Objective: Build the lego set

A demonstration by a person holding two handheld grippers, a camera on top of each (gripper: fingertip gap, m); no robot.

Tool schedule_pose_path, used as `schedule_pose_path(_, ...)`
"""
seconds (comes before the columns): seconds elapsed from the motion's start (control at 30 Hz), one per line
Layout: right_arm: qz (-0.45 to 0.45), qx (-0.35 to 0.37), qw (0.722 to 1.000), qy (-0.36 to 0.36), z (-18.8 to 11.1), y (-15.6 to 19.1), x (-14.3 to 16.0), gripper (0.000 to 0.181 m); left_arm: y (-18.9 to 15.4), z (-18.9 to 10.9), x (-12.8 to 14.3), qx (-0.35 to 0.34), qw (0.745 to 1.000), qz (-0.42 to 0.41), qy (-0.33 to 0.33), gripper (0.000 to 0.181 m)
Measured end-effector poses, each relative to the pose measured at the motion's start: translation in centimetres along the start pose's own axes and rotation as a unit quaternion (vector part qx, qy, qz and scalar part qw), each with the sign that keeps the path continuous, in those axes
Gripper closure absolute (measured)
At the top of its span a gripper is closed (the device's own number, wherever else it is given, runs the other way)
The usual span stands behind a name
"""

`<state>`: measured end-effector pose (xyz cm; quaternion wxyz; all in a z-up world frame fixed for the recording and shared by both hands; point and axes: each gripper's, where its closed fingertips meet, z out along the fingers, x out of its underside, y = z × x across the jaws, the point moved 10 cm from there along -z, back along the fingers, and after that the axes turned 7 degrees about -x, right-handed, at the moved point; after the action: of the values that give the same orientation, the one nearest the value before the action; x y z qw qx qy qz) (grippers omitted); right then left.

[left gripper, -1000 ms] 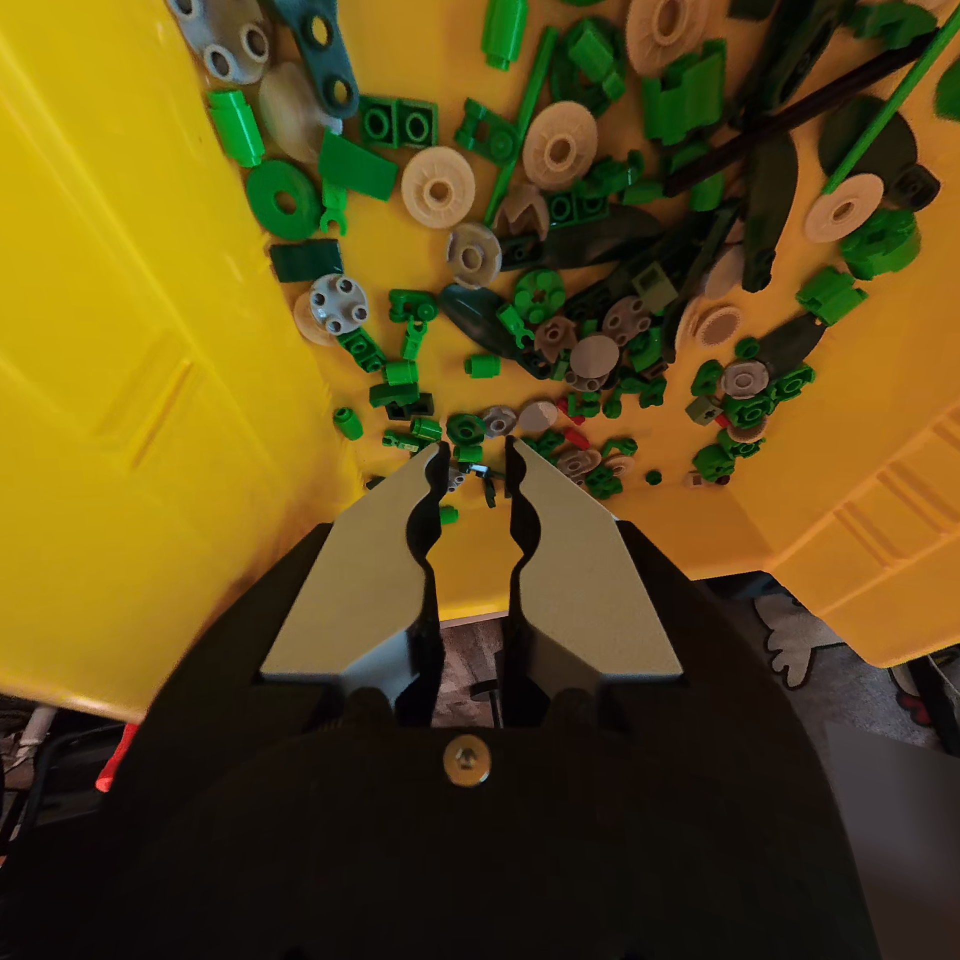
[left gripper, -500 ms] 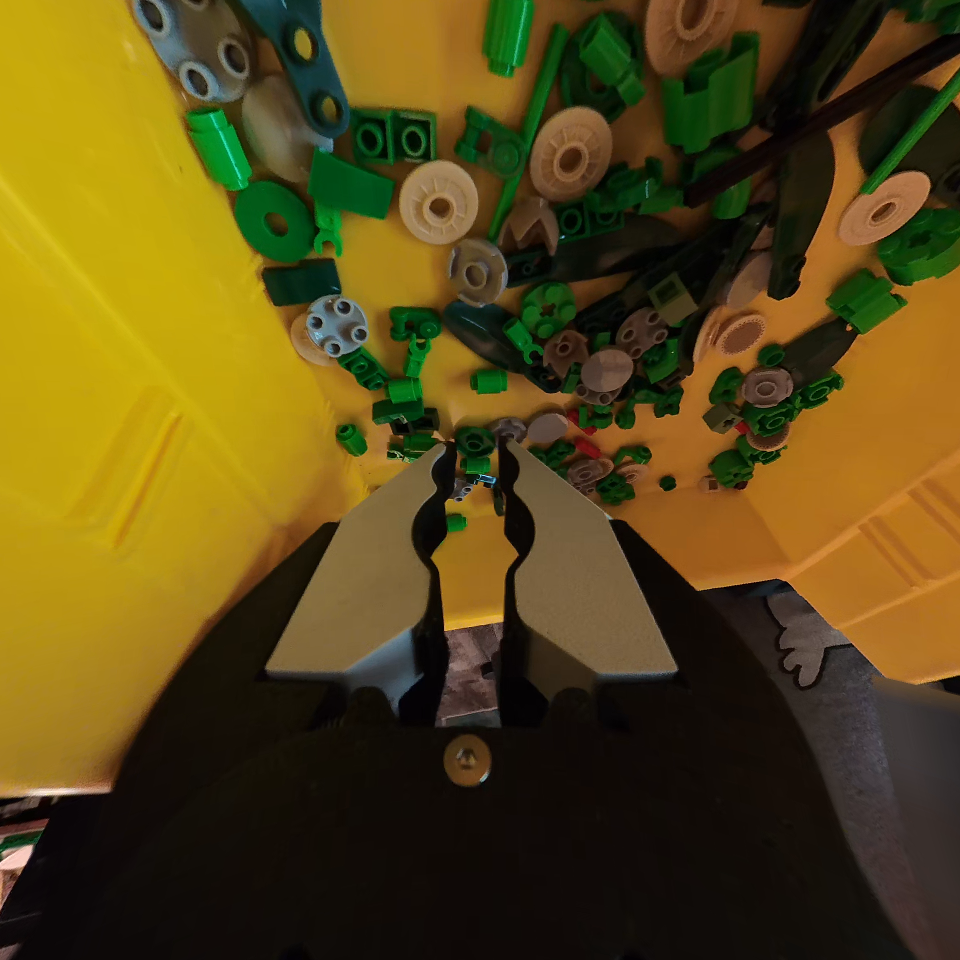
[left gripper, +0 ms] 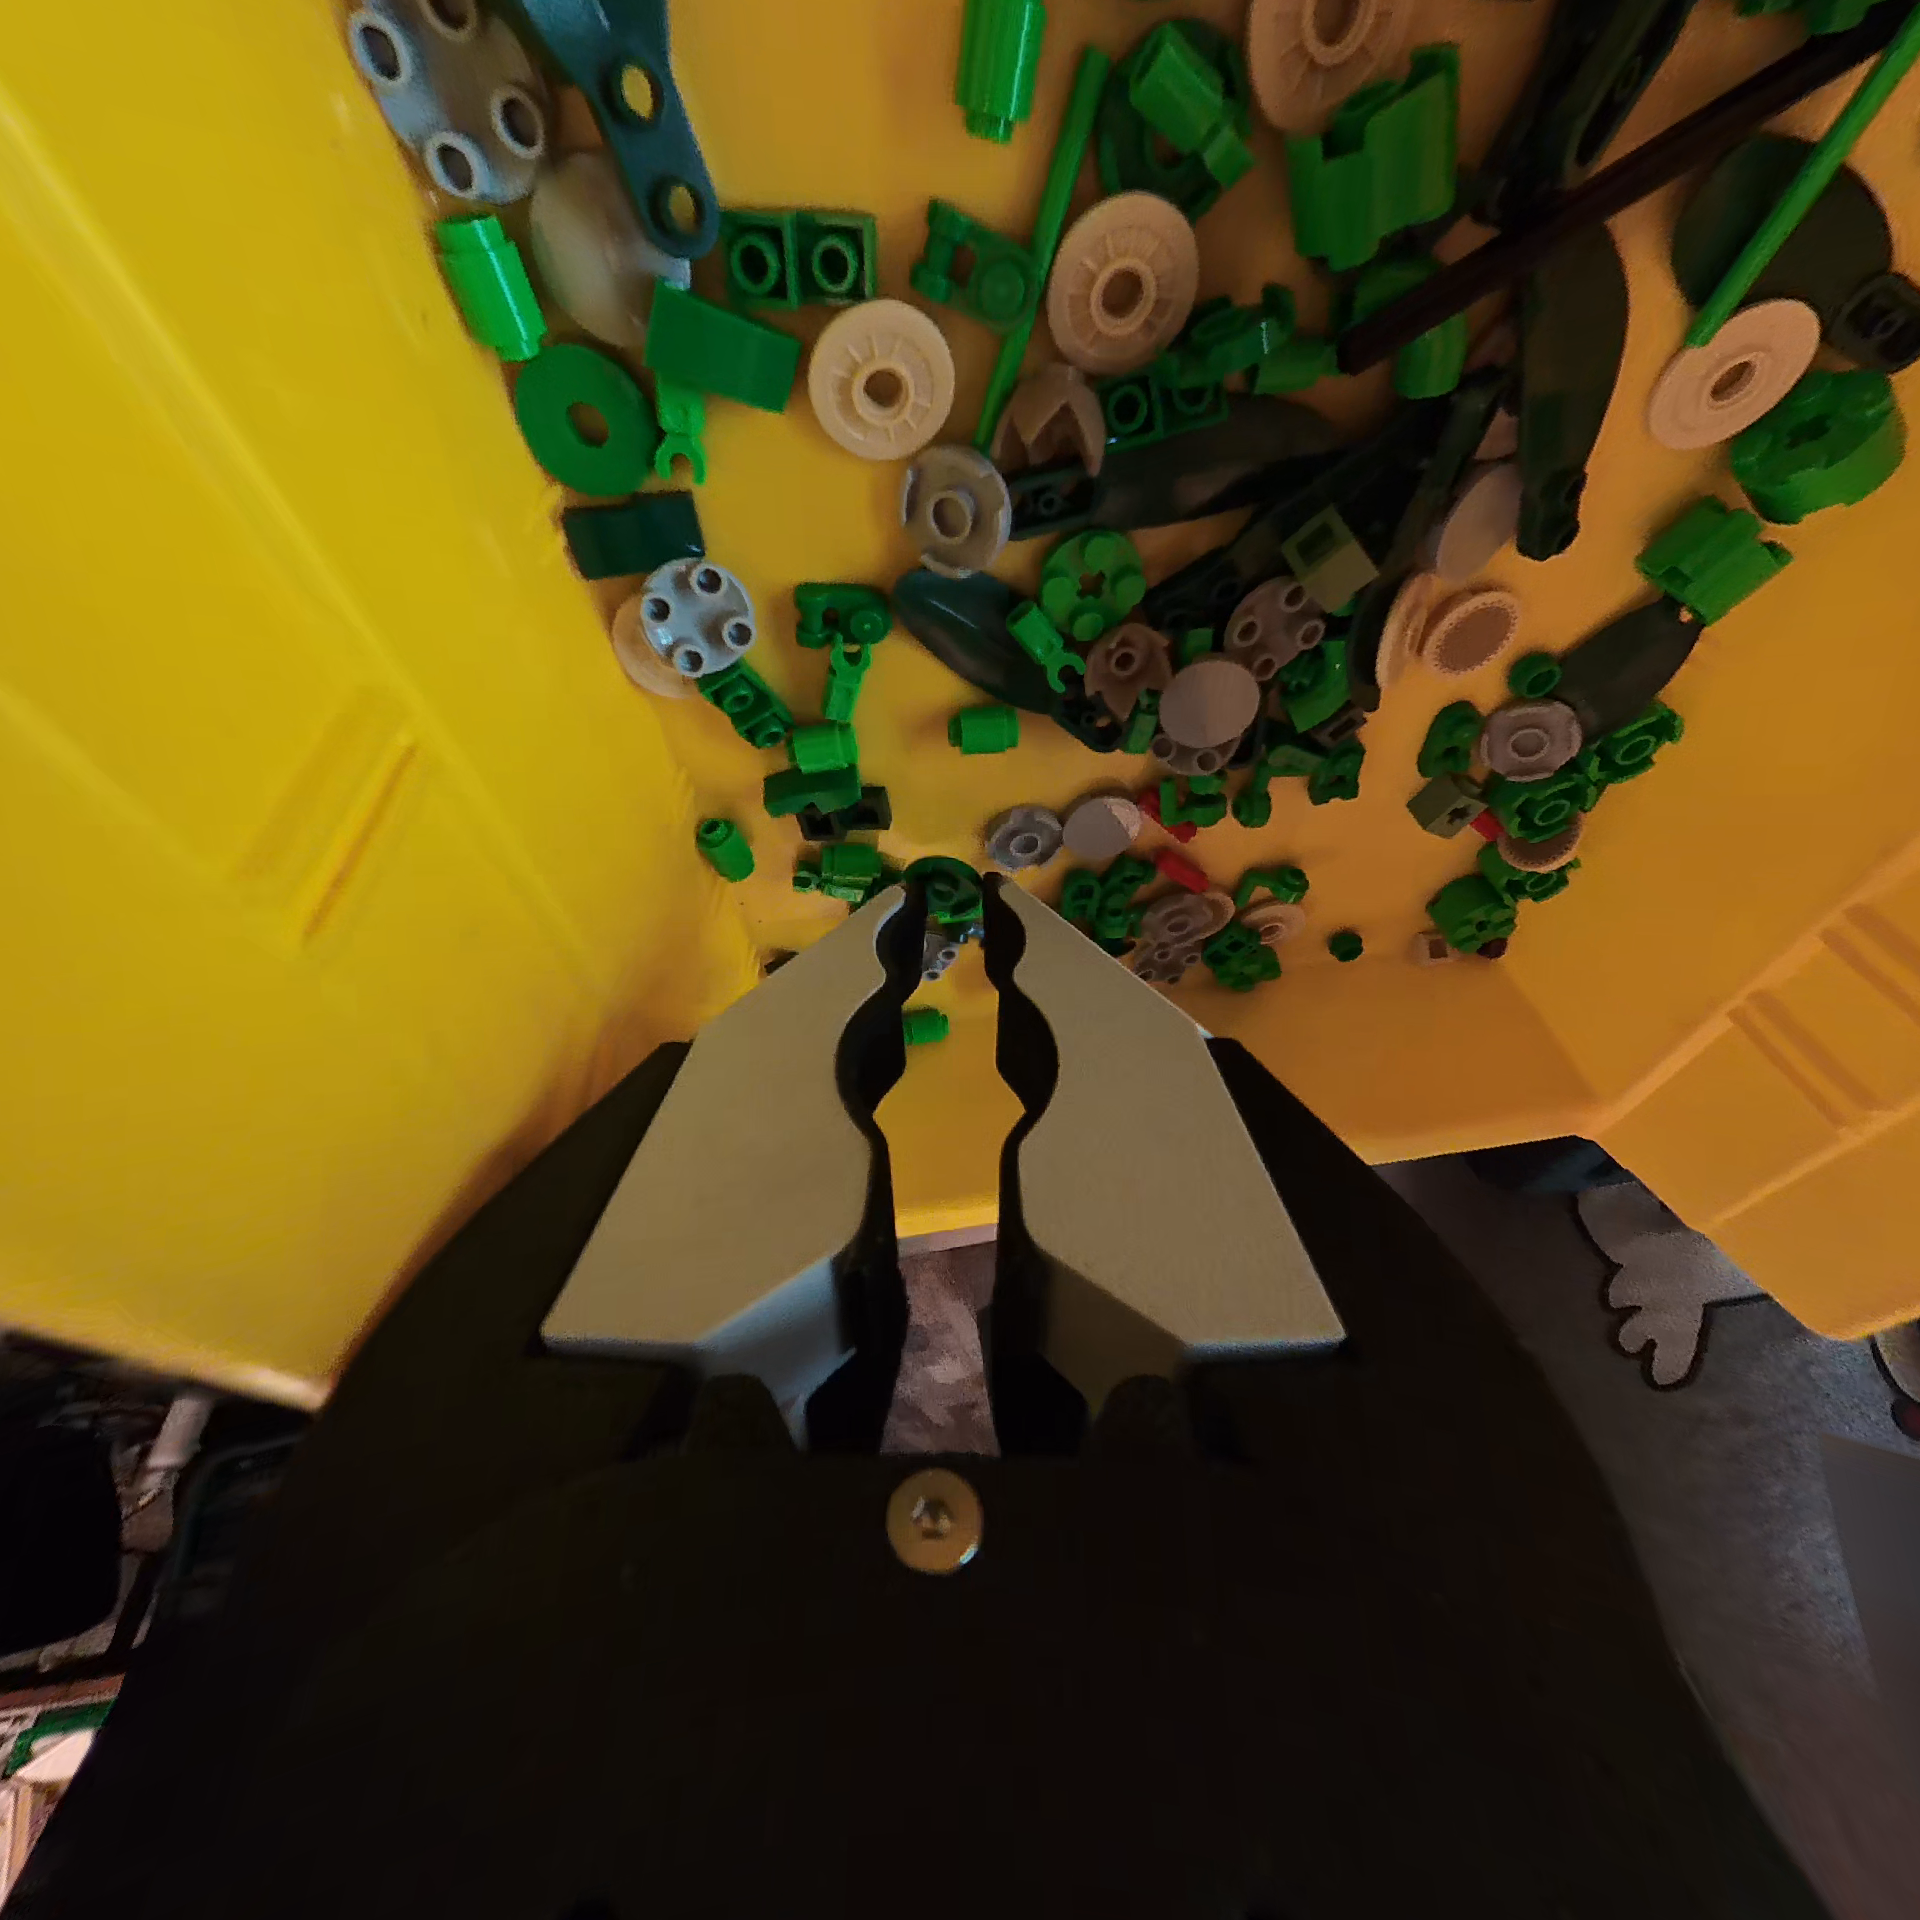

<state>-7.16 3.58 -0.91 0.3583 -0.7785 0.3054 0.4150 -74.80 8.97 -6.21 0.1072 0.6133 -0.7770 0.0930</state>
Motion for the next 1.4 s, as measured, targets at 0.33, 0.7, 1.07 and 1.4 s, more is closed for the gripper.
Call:
schedule_pose_path(0.33,-0.007,-0.014,1.0,0.017,0.6,0.5,0.1,0.143,-3.1,-6.5,2.0,0.117,0.949,0.168,-0.24,0.173)
schedule_pose_path(0.7,-0.035,-0.045,0.998,0.026,1.6,2.1,-0.6,0.143,-9.5,-15.2,3.9,0.459,0.667,0.384,-0.444,0.173)
schedule_pose_path(1.07,-0.042,-0.045,0.998,0.029,1.6,2.2,-0.5,0.143,-6.6,-10.9,2.8,0.164,0.886,0.229,-0.369,0.172)
schedule_pose_path(1.4,-0.043,-0.044,0.996,0.061,2.6,2.2,0.4,0.143,-3.0,-3.6,0.6,-0.037,0.99,0.091,-0.099,0.172)
